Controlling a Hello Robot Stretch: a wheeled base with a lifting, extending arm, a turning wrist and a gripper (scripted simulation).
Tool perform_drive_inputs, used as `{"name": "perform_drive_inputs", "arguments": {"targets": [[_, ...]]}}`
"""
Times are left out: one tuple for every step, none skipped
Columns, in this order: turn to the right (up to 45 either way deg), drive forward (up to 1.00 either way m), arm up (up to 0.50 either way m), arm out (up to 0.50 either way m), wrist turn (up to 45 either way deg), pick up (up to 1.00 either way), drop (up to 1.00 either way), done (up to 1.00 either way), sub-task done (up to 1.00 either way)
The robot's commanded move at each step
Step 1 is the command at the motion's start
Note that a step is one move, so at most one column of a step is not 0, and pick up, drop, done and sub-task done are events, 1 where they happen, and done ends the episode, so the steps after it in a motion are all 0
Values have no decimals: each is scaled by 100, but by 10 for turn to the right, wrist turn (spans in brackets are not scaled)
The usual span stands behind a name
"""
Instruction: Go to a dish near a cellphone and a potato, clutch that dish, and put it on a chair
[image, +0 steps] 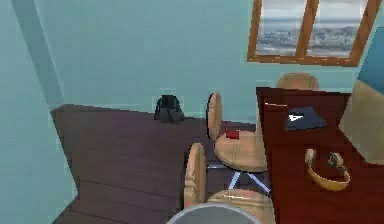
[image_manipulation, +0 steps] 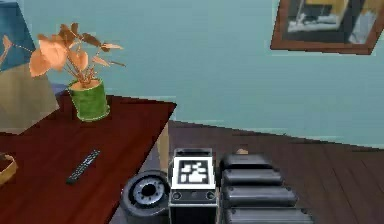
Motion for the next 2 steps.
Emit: {"name": "perform_drive_inputs", "arguments": {"targets": [[-450, 0, 0, 0, 0, 0, 0, 0, 0], [-240, 0, 0, 0, 0, 0, 0, 0, 0]]}}
